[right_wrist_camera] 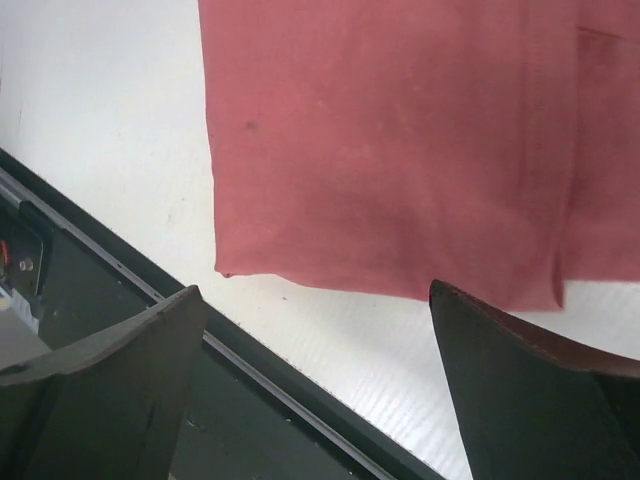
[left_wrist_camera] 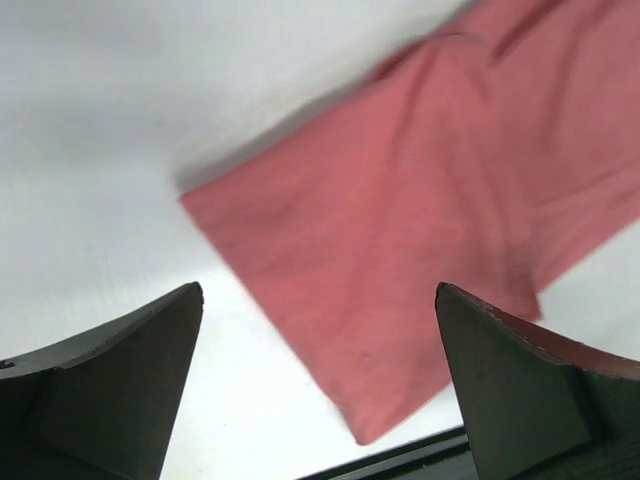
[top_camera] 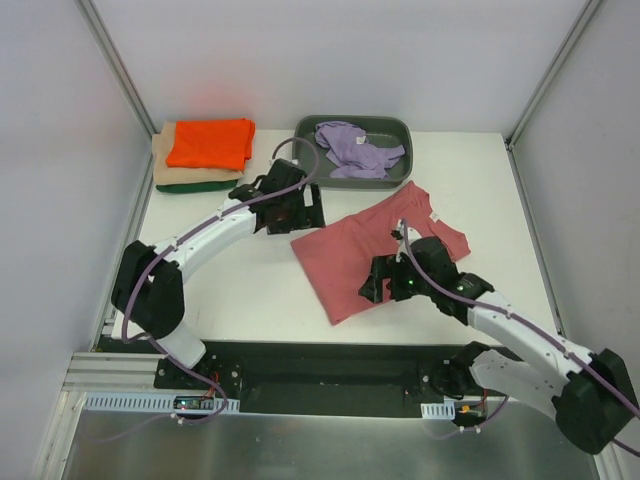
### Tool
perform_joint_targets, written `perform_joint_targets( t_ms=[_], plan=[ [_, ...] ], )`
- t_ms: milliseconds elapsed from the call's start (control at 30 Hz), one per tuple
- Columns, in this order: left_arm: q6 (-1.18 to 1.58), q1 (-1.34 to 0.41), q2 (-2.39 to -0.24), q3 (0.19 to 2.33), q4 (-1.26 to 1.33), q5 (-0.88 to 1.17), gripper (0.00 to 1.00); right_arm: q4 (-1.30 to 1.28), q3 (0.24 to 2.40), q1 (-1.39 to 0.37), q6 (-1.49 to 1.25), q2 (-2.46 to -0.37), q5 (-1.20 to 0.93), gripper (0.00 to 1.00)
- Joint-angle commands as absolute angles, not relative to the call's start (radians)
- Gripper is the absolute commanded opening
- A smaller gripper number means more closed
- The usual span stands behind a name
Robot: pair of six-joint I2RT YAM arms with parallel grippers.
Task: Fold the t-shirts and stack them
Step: Fold the folded rectangular tshirt in 1/3 of the way, then grab one side of the 2/3 rectangular tshirt with both arms
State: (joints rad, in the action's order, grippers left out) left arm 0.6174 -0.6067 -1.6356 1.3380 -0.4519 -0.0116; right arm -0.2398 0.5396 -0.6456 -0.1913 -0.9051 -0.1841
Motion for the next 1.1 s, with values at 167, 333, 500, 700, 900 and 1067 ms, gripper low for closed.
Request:
perform_joint_targets(
  t_ms=[167,333,500,700,900,1067],
  plan=[
    [0.664,-0.512,-1.673,1.144,-0.336,0.127,0.89,-0.064,0.712,-0.730,-0.112,-1.241,-0.315,0.96],
    [0.699,-0.482,-1.742,1.127,-0.328,0.137,0.75,-0.215,0.821,-0.997,0.050,-1.310,-0.115,0.96],
    [0.692,-0.480,-1.818,1.152,-0.311,0.186,0.63,-0.328,0.893,-1.136,0.090,-1.425,-0.042,0.96],
    [0.704,-0.474,-1.865,1.141,-0.308,0.169,0.49,-0.384,0.945,-1.187,0.107,-1.541,0.029,0.99],
    [0.712,-0.471,-1.884,1.124,-0.308,0.161,0.38,-0.382,0.980,-1.192,0.126,-1.627,0.089,0.89],
    [0.713,-0.465,-1.890,1.114,-0.304,0.163,0.28,-0.448,1.026,-1.219,0.120,-1.683,0.188,0.84]
  ],
)
